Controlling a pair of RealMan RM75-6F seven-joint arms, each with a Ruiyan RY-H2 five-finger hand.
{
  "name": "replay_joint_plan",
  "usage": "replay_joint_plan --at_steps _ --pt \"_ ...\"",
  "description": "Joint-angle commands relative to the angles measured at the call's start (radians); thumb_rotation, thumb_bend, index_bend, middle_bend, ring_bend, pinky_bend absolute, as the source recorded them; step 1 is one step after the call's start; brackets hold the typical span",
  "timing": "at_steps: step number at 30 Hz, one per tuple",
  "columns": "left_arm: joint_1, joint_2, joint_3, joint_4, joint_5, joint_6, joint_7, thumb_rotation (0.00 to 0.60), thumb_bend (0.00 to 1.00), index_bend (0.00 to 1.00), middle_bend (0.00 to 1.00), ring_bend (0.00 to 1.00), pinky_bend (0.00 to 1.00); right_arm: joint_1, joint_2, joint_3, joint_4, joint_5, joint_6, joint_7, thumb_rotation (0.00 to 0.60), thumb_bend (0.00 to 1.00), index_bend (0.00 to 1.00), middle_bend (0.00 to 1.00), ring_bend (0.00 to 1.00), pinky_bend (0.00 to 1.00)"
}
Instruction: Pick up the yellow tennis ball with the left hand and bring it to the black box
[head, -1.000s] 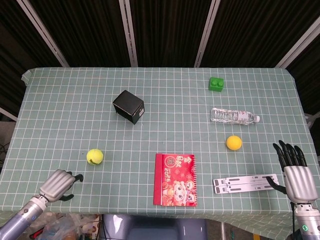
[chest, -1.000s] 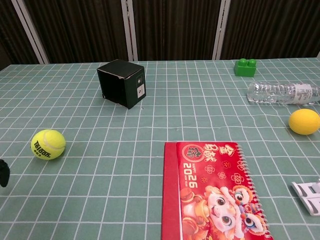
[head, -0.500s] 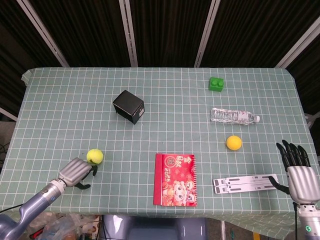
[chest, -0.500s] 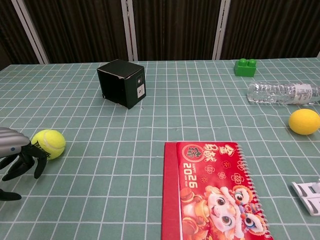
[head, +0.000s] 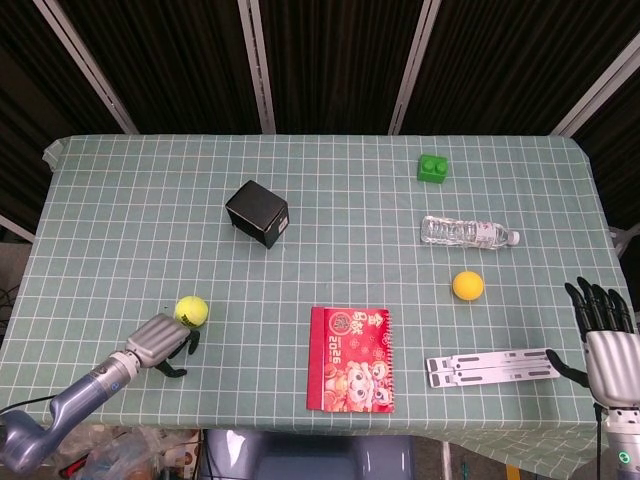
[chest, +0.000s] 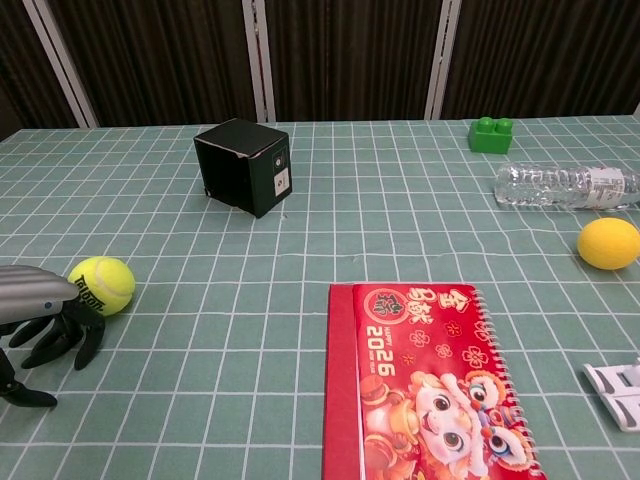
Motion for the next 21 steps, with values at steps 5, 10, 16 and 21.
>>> replay_joint_plan --at_steps 5,10,16,21 --pt "-0.037 0.004 0.003 0.044 -0.004 -0.027 -0.068 0.543 0.17 0.48 0.72 0.56 0.63 0.006 -0.010 0.005 0.007 0.016 -0.017 -0.016 0.600 0.24 0.00 0.00 0.00 0.00" --pt "-0.072 -0.017 -0.007 0.071 0.003 -0.039 -0.111 0.544 0.17 0.48 0.72 0.56 0.63 0.009 -0.011 0.008 0.003 0.017 -0.019 -0.027 0.600 0.24 0.00 0.00 0.00 0.00" --pt "-0.114 -0.043 -0.019 0.103 -0.001 -0.067 -0.133 0.544 0.17 0.48 0.72 0.56 0.63 0.005 -0.011 0.007 0.003 0.018 -0.014 -0.028 0.600 0.24 0.00 0.00 0.00 0.00" --pt "-0.135 -0.053 -0.026 0.110 -0.012 -0.076 -0.131 0.543 0.17 0.49 0.72 0.56 0.63 0.003 -0.008 0.010 0.006 0.020 -0.010 -0.023 0.600 0.24 0.00 0.00 0.00 0.00"
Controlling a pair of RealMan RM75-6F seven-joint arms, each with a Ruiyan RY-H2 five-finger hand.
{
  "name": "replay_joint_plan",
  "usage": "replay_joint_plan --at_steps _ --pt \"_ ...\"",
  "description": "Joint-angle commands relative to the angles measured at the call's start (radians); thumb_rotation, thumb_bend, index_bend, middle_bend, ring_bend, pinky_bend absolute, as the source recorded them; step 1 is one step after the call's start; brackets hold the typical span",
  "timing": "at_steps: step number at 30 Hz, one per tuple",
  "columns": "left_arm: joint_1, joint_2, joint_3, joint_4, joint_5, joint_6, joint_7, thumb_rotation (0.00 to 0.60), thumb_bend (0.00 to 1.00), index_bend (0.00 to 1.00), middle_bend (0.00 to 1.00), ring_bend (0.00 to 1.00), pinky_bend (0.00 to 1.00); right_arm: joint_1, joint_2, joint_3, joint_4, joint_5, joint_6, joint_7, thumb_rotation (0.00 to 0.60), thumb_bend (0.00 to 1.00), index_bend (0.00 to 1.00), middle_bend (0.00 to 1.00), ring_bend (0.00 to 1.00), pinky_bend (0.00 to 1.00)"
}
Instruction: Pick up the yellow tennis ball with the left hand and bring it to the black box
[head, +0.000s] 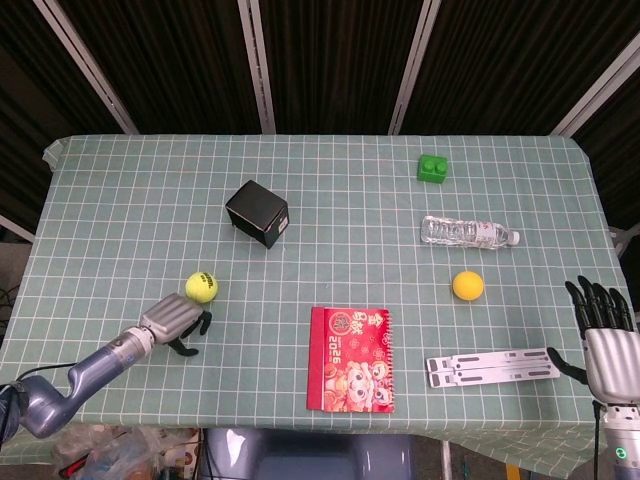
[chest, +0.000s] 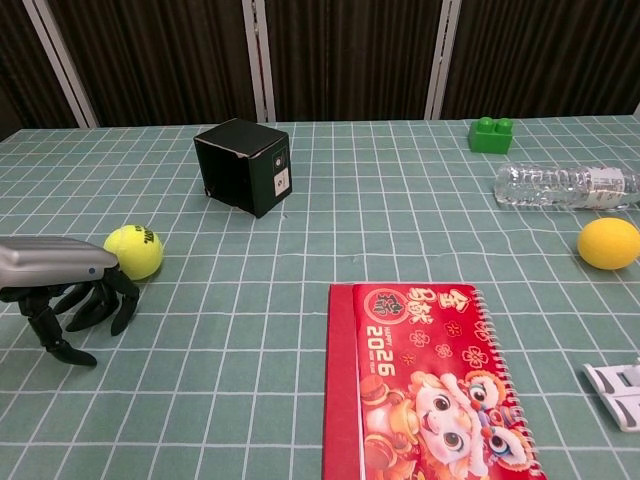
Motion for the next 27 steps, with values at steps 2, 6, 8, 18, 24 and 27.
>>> replay_joint_plan --at_steps 2,6,8,18,24,27 --pt "-0.013 -0.002 -0.004 0.004 -0.012 -0.009 0.004 0.544 0.17 0.49 0.72 0.56 0.63 -0.002 0.003 0.002 0.002 0.001 0.004 0.005 0.600 0.23 0.00 0.00 0.00 0.00" --pt "-0.025 -0.001 -0.010 0.010 -0.033 -0.025 0.004 0.542 0.17 0.49 0.72 0.56 0.63 -0.005 0.003 0.005 0.004 0.001 0.013 0.010 0.600 0.23 0.00 0.00 0.00 0.00" --pt "-0.030 0.004 -0.012 0.012 -0.044 -0.029 0.005 0.542 0.17 0.49 0.71 0.56 0.63 -0.006 0.002 0.007 0.006 0.002 0.016 0.012 0.600 0.23 0.00 0.00 0.00 0.00" --pt "-0.064 0.000 -0.023 0.052 -0.083 -0.077 0.003 0.543 0.17 0.50 0.73 0.56 0.63 -0.002 -0.003 0.011 0.012 0.013 0.006 0.001 0.600 0.24 0.00 0.00 0.00 0.00" --pt "-0.115 -0.033 -0.048 0.111 -0.103 -0.127 0.007 0.543 0.17 0.51 0.72 0.56 0.63 0.002 -0.008 0.015 0.015 0.018 0.000 -0.007 0.600 0.24 0.00 0.00 0.00 0.00" --pt "-0.133 -0.040 -0.059 0.122 -0.109 -0.134 0.010 0.543 0.17 0.51 0.72 0.56 0.63 0.004 -0.011 0.017 0.017 0.025 -0.006 -0.011 0.600 0.24 0.00 0.00 0.00 0.00"
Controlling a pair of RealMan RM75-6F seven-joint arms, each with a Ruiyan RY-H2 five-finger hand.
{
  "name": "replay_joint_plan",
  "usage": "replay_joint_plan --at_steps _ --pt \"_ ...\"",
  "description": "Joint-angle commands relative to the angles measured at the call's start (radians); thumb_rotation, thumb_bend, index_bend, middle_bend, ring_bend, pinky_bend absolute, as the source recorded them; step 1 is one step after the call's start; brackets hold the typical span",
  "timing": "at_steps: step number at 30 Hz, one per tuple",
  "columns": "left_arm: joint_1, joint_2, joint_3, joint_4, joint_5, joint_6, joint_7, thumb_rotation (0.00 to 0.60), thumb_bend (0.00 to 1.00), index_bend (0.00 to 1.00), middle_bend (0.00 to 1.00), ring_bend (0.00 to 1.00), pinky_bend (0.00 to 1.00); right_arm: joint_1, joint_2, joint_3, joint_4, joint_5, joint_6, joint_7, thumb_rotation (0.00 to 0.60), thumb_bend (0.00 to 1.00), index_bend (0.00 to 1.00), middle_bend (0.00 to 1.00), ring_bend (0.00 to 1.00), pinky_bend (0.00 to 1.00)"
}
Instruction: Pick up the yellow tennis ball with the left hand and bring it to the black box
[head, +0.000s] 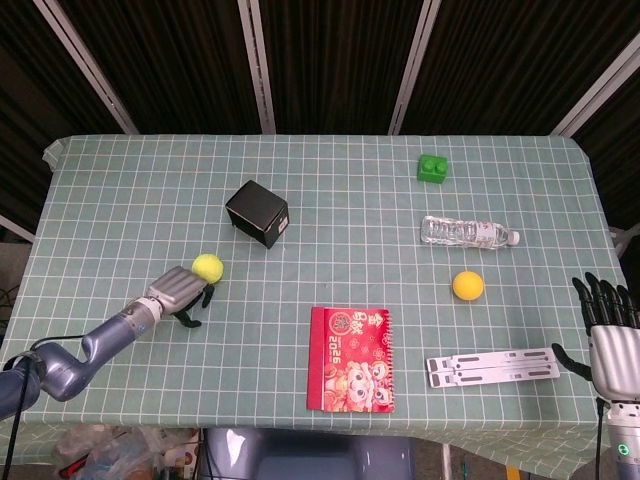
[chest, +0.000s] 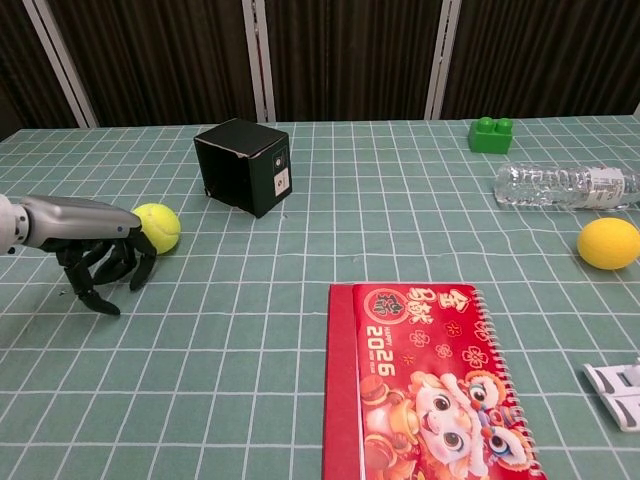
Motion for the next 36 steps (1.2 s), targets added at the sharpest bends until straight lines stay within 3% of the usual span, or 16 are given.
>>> replay_joint_plan --at_steps 1,12,20,27,36 --pt "-0.016 -0.004 -0.009 0.007 -0.005 -0.008 0.004 0.543 0.17 0.52 0.72 0.56 0.63 0.001 -0.001 0.002 0.002 0.004 -0.003 -0.003 0.600 0.23 0.00 0.00 0.00 0.00" --pt "-0.060 -0.001 -0.020 0.040 -0.037 -0.053 0.034 0.544 0.17 0.52 0.72 0.56 0.63 0.000 -0.003 0.010 0.006 0.011 0.005 0.001 0.600 0.23 0.00 0.00 0.00 0.00" --pt "-0.118 -0.067 -0.054 0.145 -0.064 -0.109 -0.002 0.546 0.17 0.53 0.69 0.54 0.63 0.007 -0.005 0.009 0.008 0.008 -0.006 0.006 0.600 0.23 0.00 0.00 0.00 0.00" --pt "-0.155 -0.134 -0.062 0.221 -0.021 -0.093 -0.067 0.542 0.17 0.51 0.63 0.49 0.60 0.015 -0.009 0.010 0.005 0.005 -0.014 0.000 0.600 0.23 0.00 0.00 0.00 0.00" --pt "-0.168 -0.157 -0.045 0.273 0.015 -0.055 -0.097 0.549 0.17 0.48 0.59 0.47 0.58 0.017 -0.011 0.010 0.005 0.008 -0.016 -0.005 0.600 0.24 0.00 0.00 0.00 0.00"
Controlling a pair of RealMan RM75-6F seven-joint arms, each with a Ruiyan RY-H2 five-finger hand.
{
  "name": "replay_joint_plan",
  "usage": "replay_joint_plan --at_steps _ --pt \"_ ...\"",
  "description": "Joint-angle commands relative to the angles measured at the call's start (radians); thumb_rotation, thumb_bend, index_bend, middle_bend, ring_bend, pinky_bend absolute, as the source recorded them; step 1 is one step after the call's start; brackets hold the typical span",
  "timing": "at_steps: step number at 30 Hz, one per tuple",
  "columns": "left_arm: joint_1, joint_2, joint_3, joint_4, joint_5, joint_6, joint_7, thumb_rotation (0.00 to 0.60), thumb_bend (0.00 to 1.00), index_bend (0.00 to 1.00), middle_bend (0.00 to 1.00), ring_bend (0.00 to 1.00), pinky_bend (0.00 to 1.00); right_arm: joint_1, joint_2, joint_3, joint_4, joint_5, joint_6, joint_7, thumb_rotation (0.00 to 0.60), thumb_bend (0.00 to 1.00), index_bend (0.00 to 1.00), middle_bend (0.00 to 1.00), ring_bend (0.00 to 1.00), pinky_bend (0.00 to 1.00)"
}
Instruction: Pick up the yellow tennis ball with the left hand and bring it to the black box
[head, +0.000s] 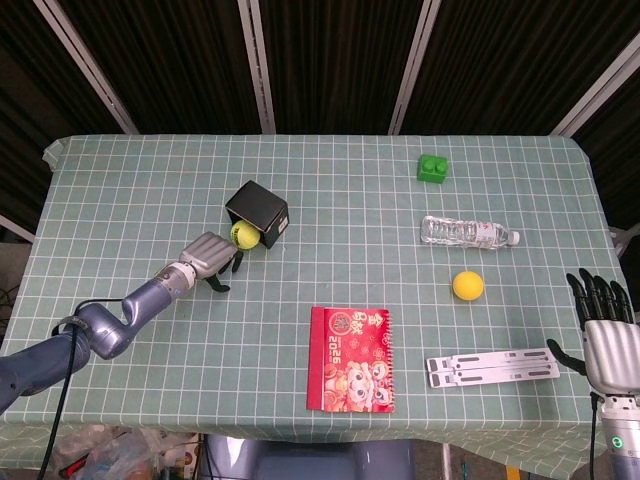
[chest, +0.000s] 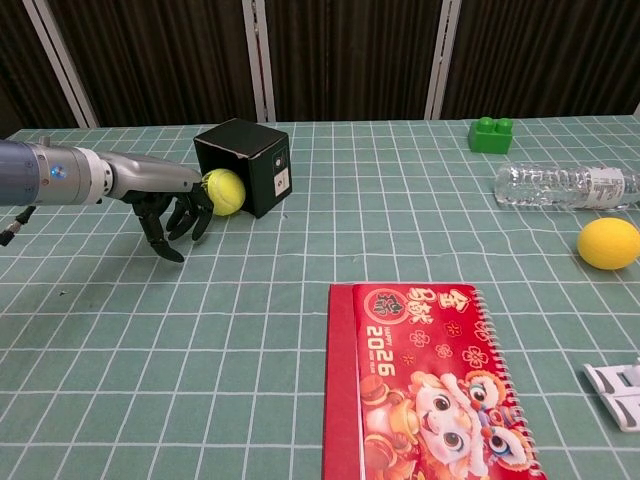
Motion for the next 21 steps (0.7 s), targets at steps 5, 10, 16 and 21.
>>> replay_joint_plan --at_steps 5,10,16,21 --pt "-0.011 -0.024 0.002 0.051 0.001 0.013 0.004 0.557 0.17 0.44 0.56 0.44 0.55 -0.002 0.005 -0.003 -0.006 -0.006 0.003 0.008 0.600 0.24 0.00 0.00 0.00 0.00" --pt "-0.007 -0.053 0.004 0.091 0.010 0.060 0.033 0.562 0.17 0.38 0.46 0.34 0.47 -0.001 0.010 -0.007 -0.010 -0.008 -0.002 0.009 0.600 0.24 0.00 0.00 0.00 0.00" --pt "-0.003 -0.063 0.008 0.098 0.008 0.080 0.051 0.562 0.17 0.32 0.37 0.25 0.42 -0.001 0.014 -0.010 -0.013 -0.007 -0.006 0.009 0.600 0.24 0.00 0.00 0.00 0.00" --pt "0.003 -0.058 0.009 0.090 0.005 0.099 0.067 0.558 0.17 0.27 0.32 0.18 0.37 -0.002 0.018 -0.011 -0.017 -0.007 -0.007 0.009 0.600 0.24 0.00 0.00 0.00 0.00"
